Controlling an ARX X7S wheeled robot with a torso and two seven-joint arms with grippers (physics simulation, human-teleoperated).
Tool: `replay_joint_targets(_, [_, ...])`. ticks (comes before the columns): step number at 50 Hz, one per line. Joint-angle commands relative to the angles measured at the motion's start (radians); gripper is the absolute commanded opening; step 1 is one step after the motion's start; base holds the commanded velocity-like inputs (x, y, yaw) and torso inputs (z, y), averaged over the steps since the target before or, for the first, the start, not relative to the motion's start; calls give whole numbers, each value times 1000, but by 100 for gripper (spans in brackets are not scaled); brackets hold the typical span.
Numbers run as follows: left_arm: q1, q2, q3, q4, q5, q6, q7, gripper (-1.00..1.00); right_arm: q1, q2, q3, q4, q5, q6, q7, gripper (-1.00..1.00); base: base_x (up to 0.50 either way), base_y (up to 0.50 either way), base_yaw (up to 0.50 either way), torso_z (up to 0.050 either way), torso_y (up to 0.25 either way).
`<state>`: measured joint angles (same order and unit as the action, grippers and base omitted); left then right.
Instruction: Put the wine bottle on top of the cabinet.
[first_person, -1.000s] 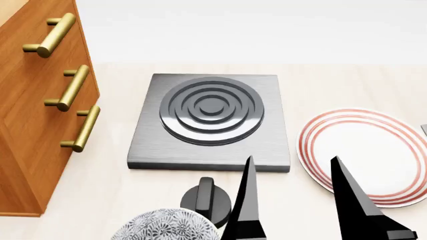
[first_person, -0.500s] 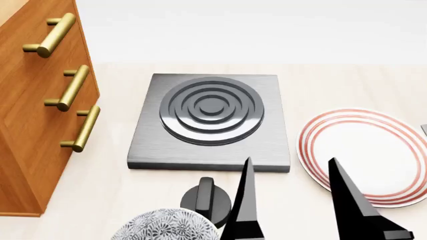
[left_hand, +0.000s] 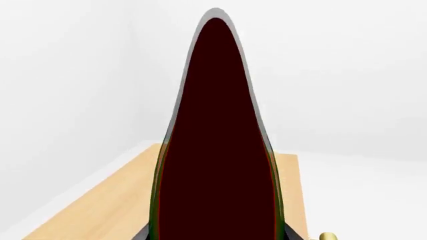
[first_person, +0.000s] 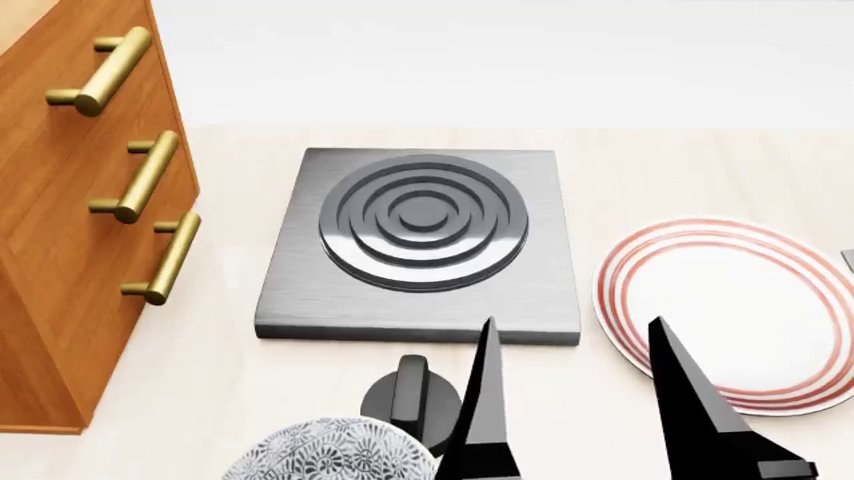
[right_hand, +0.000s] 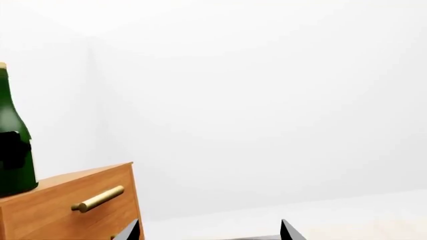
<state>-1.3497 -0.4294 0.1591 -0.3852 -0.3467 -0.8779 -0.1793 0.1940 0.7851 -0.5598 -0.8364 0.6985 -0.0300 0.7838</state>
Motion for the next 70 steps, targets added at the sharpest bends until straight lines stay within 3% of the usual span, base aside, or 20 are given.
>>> replay_joint_targets(1, [72, 9, -4, -43, -35, 7, -18, -100, 1, -3, -3, 1, -2, 2, -2, 100, 0, 0, 0, 0, 0])
replay_joint_targets(23, [88, 13, -6, -66, -38, 20, -21, -100, 5, -5, -9, -1, -3, 8, 0, 100, 0, 0, 0, 0, 0])
replay_joint_targets(24, [87, 13, -6, -68, -37, 21, -22, 100, 6, -6, -10, -1, -3, 9, 0, 100, 0, 0, 0, -20, 0])
replay_joint_targets(59, [140, -19, -14, 10, -43, 24, -34, 100, 10, -17, -25, 4, -10, 15, -7, 100, 0, 0, 0, 0, 0])
replay_joint_targets(70, [229, -58, 10, 211, -53, 15, -25, 100, 11, -17, -26, 3, -10, 15, -6, 100, 0, 0, 0, 0, 0])
